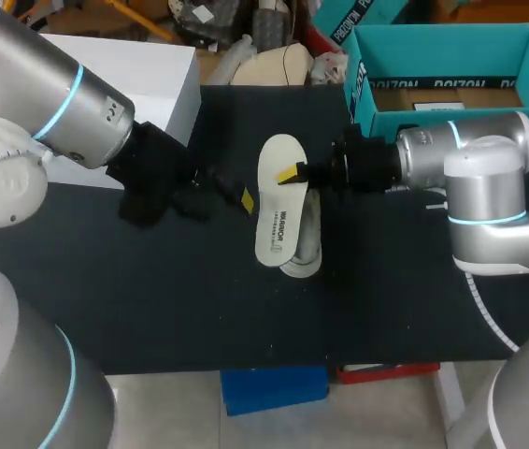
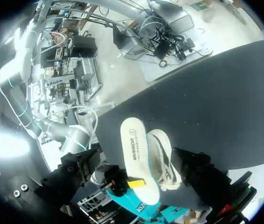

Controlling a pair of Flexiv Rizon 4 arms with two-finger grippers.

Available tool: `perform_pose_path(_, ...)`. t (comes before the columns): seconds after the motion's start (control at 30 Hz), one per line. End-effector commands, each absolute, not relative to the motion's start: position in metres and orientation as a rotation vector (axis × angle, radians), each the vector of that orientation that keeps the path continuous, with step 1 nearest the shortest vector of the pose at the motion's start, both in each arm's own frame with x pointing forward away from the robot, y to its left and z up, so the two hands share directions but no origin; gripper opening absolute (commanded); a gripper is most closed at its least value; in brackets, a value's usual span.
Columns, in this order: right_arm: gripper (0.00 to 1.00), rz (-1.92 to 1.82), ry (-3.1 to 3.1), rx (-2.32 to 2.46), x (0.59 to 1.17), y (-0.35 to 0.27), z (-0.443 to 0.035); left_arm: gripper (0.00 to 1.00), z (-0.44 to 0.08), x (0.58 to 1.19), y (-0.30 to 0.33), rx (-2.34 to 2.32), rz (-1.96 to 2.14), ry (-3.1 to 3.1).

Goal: Take the shoe out of the shoebox, open the shoe tongue, remove and reinsert the insole, then place the shoe into the shoebox

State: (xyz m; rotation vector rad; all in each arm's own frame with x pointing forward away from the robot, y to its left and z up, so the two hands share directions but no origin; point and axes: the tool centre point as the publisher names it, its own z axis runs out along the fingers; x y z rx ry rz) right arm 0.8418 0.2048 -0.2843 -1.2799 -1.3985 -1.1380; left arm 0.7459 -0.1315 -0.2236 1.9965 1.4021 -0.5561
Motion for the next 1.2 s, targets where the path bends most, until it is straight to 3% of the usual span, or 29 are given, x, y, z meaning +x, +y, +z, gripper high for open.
perform_pose_path(0.03,0.00,-1.136,-1.399,-1.280,0.842,0.205,-0.285,1.00,-0.227,0.745,-0.130,1.972,-0.582,1.376)
perform_pose_path(0.33,0.00,-1.136,-1.399,-1.280,0.842,0.205,-0.285,1.00,-0.242,0.754,-0.135,1.610,-0.918,1.319)
perform_pose_path(1.2,0.00,-1.136,-1.399,-1.280,0.842,0.205,-0.285,1.00,-0.274,0.804,-0.162,1.213,-1.011,1.043)
